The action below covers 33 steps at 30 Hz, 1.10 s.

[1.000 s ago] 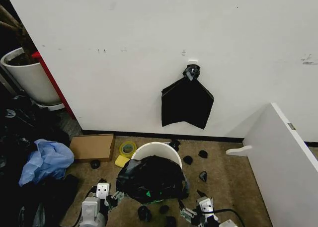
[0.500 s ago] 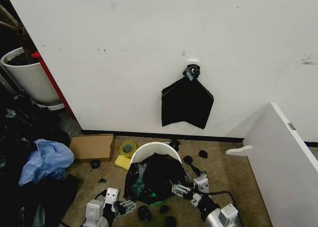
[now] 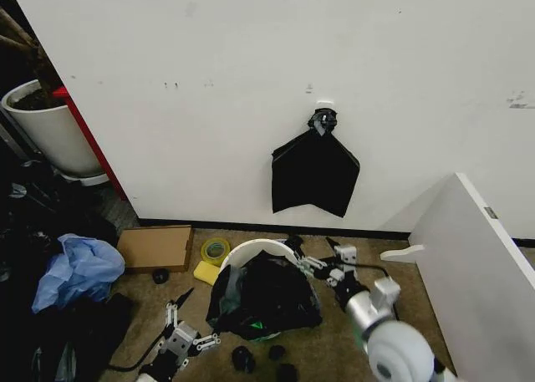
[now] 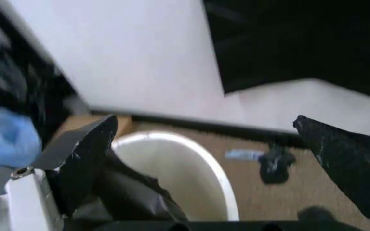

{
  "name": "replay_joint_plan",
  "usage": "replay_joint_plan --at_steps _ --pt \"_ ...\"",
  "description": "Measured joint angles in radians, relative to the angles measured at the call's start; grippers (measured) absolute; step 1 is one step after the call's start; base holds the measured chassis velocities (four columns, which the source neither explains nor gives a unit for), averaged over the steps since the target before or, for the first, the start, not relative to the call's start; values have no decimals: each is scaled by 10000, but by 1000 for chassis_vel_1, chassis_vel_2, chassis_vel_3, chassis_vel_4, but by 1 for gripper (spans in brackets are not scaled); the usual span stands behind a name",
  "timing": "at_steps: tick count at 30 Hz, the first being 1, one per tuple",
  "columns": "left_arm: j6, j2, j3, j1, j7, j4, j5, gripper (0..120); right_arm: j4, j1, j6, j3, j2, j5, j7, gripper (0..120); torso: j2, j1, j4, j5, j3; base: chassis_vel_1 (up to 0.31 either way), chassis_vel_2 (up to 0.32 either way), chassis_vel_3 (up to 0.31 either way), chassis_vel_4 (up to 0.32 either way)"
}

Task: Place the garbage bag over the trash bin.

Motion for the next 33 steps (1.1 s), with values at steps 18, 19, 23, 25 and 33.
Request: replay_joint_plan --at_steps 18,19,23,25,33 --pt "-1602 -815 -724 -530 1977 484 -1552 100 -3268 4025 -1774 -2319 117 -1297 -3081 100 0 2 1 0 0 0 0 0 0" --pt "-1570 -870 -728 -529 1852 414 -1552 100 -3485 4283 -1943 -2385 106 -1570 -3729 100 0 1 -1 -1 -1 0 0 0 0" --pt "-1535 -1194 -722 -397 1498 228 -1498 100 -4231 5229 -2277 -2916 350 -2033 -4297 100 0 0 0 0 -1 0 0 0 0" --pt "-1538 -1270 -702 -355 1421 222 -1453 100 -4455 5443 -2324 -3054 484 -2120 -4295 100 0 0 1 0 -1 0 0 0 0" --pt "-1440 -1753 -423 -494 1027 243 -1193 100 -5953 6514 -2831 -3592 1012 -3679 -5704 100 0 0 -1 0 -1 0 0 0 0"
